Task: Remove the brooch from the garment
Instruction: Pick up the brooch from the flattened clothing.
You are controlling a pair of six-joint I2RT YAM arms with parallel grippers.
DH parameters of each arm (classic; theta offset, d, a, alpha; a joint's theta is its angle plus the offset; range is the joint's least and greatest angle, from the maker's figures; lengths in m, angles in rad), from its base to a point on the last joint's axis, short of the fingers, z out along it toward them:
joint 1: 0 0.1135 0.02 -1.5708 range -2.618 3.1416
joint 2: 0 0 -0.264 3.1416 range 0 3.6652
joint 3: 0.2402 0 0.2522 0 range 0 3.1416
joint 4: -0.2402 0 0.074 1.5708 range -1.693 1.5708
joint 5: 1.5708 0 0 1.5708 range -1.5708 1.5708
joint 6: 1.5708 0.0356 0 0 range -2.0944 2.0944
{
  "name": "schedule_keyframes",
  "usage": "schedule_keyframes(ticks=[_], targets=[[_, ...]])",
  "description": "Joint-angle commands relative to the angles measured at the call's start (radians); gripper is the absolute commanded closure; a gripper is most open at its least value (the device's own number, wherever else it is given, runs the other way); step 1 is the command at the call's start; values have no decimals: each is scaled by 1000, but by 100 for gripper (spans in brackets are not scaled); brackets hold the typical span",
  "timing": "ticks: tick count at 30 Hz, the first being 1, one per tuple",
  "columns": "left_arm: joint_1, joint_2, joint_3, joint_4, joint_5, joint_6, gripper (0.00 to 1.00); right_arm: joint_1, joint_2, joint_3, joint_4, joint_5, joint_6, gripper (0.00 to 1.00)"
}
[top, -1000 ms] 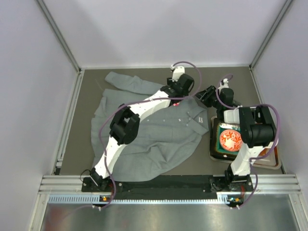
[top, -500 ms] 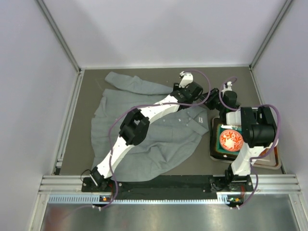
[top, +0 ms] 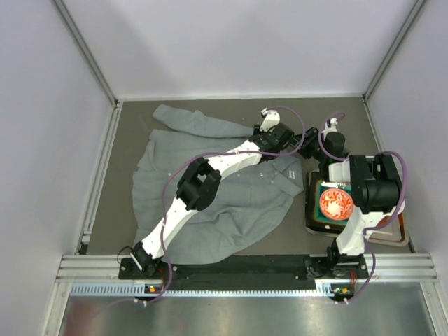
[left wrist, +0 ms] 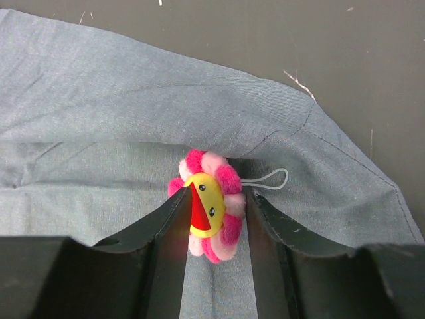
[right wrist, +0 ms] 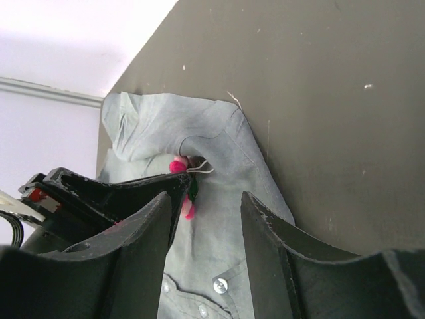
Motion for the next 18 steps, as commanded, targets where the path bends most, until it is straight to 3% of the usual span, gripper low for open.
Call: schedule_keyframes(ticks=[1,8,18], targets=[[1,7,42,30,-13,1,58,-5,41,12,98,-25,30,54],[1,-4,28,46,-17,20,66,47,81,75,29,-23,11,56],[1,-24,-21,102,16,35,86,83,128,138,-29,-29,-1,62]])
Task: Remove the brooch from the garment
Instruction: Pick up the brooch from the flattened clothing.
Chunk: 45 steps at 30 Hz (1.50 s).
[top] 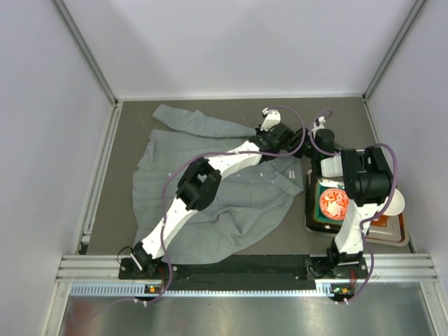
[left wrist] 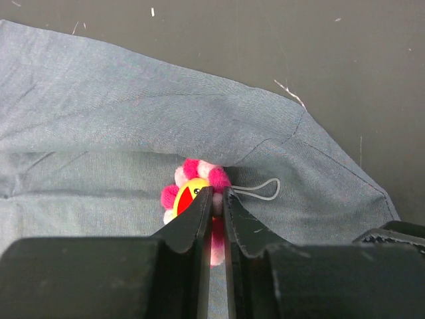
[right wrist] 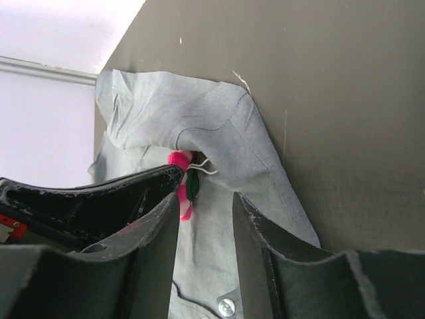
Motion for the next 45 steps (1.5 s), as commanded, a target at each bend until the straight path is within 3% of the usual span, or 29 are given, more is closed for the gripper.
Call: schedule_keyframes(ticks=[1,5,21,32,45], targets=[[1,-32,-17,55,9,9,90,17,29,46,6,-10,-21,62],[1,-52,-49,86,5,14,100,26,37,55,0,-9,-19,62],[1,-93,-141,193,-35,20,100,47,67,90,-38,-1,-24,62],[3,-127,-217,360,-31,38,100,51,66,97,-75,26,-33,63],[6,-210,-424,615,18,35,100,51,64,91,-77,20,-27,63]])
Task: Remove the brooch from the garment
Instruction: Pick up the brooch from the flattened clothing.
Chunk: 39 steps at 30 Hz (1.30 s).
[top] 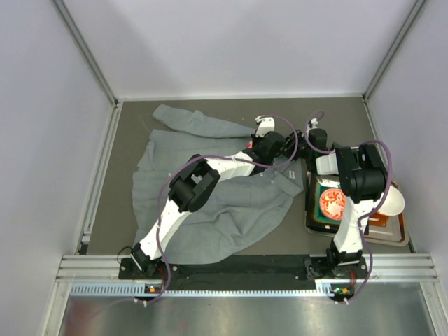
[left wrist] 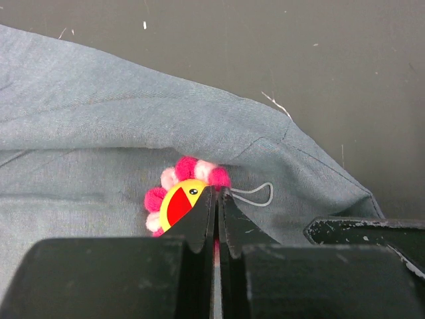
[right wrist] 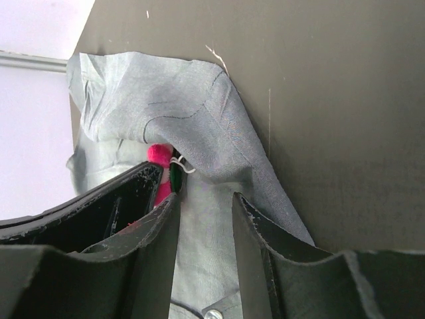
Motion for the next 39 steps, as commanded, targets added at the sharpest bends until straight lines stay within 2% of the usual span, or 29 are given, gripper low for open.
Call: schedule_keyframes(ticks=[1,16,27,34,39], targets=[[6,-97,-67,153,15,5,100,9,9,29,37,-6,-6,62],[19,-86,-32,158,26,65,100,11,18,33,69,-37,8,62],[59,-189,-120,158,215,-49,100,19,26,50,91,-80,1,61],[110,-199,-140,149,371,-119,100,20,18,46,103,-86,-3,56],[127,-206,-165,146,416,-129,100,20,26,50,114,-104,-2,54]])
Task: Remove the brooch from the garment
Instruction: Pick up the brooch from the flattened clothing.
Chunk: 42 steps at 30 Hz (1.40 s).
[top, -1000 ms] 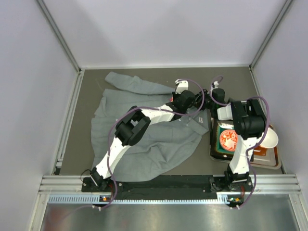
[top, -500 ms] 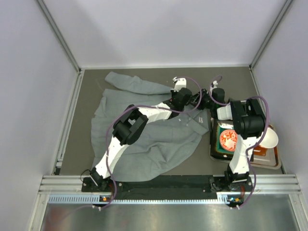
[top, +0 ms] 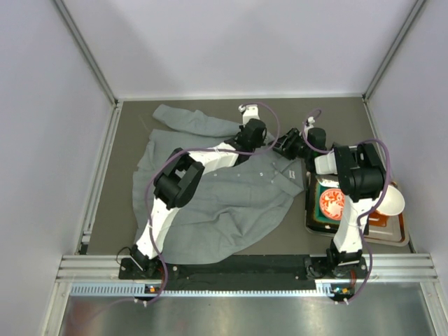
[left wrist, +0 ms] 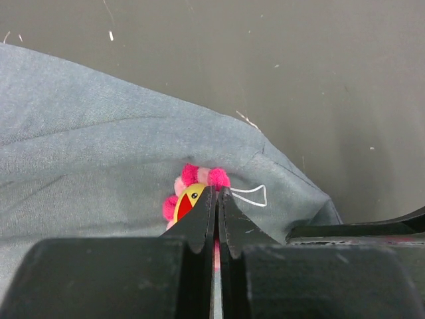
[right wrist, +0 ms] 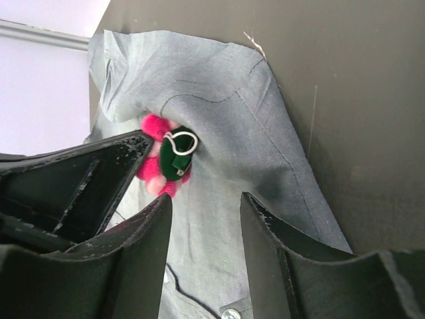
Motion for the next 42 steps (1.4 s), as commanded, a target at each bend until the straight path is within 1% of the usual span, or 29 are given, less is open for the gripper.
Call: schedule_keyframes(ticks=[1,6,10,14,15,20,26,29,31,33,34,36,38,42], targets=[[18,-72,-34,59,81,-34,100,14,9,40,73,-29,-5,53],[43,-89,-92,110,176,-41,100,21,15,43,77,-31,-7,50],[64,-112,-144,146,204,-48,100,26,21,51,80,-37,-8,49],[78,-120,-146,111,210,-62,100,32,24,55,79,-39,-8,48],[78,-120,-144,105,207,-67,100,32,24,55,79,-37,-8,47],[77,-121,-157,99,200,-90,100,32,22,54,81,-36,-10,45],[78,-123,-161,71,249,-102,100,32,22,55,76,-36,-11,45],[78,-120,-172,67,262,-107,93,34,22,55,77,-37,-10,45],[78,-121,-173,55,274,-110,85,34,22,55,79,-39,-10,44],[78,-123,-176,50,279,-108,82,38,22,55,82,-39,-8,44],[78,-124,-180,45,279,-108,78,37,22,57,82,-40,-8,44],[78,-132,-181,42,277,-102,75,40,24,58,82,-40,-8,44],[78,-133,-181,32,273,-100,77,40,24,57,82,-40,-5,44],[78,-127,-180,21,280,-108,86,40,25,57,87,-42,0,44]])
